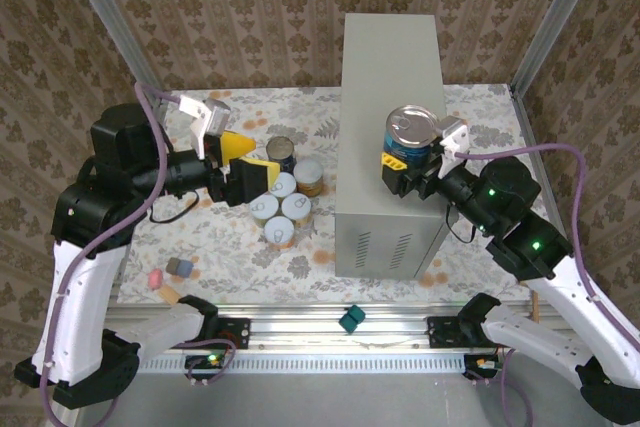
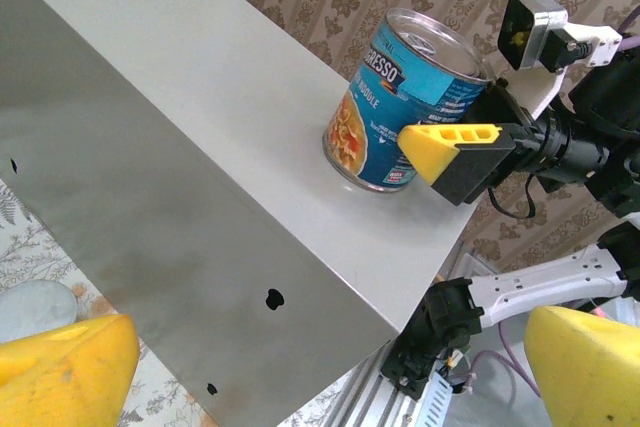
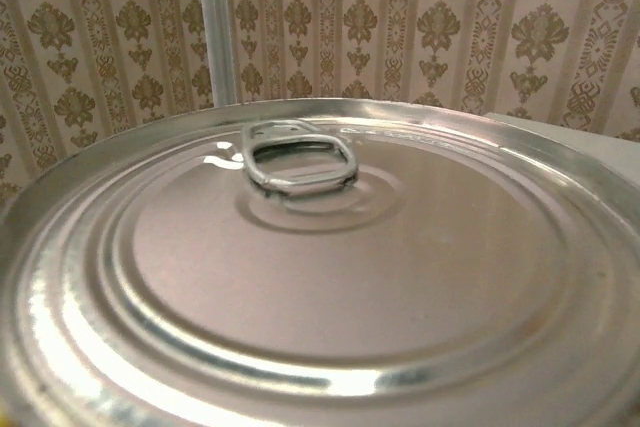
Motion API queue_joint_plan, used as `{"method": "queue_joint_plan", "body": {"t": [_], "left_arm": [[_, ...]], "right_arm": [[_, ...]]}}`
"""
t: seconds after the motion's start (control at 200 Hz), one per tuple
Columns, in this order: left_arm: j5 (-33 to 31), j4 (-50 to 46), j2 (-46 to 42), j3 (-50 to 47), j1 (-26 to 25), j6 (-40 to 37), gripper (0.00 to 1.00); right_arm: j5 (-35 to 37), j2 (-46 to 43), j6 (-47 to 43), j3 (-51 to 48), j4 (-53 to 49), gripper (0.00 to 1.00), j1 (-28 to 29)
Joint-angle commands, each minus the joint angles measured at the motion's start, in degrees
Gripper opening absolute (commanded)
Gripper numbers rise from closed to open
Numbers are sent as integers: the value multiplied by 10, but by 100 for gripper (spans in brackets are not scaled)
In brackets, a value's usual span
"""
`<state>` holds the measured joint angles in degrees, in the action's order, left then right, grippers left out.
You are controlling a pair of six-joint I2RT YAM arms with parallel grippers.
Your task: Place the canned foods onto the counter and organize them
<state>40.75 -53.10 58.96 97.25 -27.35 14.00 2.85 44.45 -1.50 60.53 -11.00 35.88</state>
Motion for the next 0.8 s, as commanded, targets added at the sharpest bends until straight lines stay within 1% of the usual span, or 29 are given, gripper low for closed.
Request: {"method": "queue_joint_plan", "body": {"t": [0.0, 0.235, 0.405, 0.515, 0.575, 0.715, 0.795], "left_arm": [[14, 15, -9, -4, -3, 8, 100], [19, 26, -10, -15, -3, 9, 100], [23, 44, -8, -32, -2, 14, 100], [1, 36, -5, -33, -3, 10, 100], [-7, 32, -4, -34, -3, 9, 100], [-12, 40, -13, -55, -5, 13, 100], [-14, 58, -21, -76, -6, 23, 100]], "right_arm": [[10, -14, -6, 23, -9, 97, -3], [14, -21, -9, 43, -22, 97, -3], [16, -5, -19, 61, -23, 96, -3], [11, 20, -25, 81, -24, 96, -3], [16, 34, -25, 89, -22, 93, -4], [21, 61, -20, 105, -11, 81, -5], [27, 78, -18, 118, -7, 76, -10]]}}
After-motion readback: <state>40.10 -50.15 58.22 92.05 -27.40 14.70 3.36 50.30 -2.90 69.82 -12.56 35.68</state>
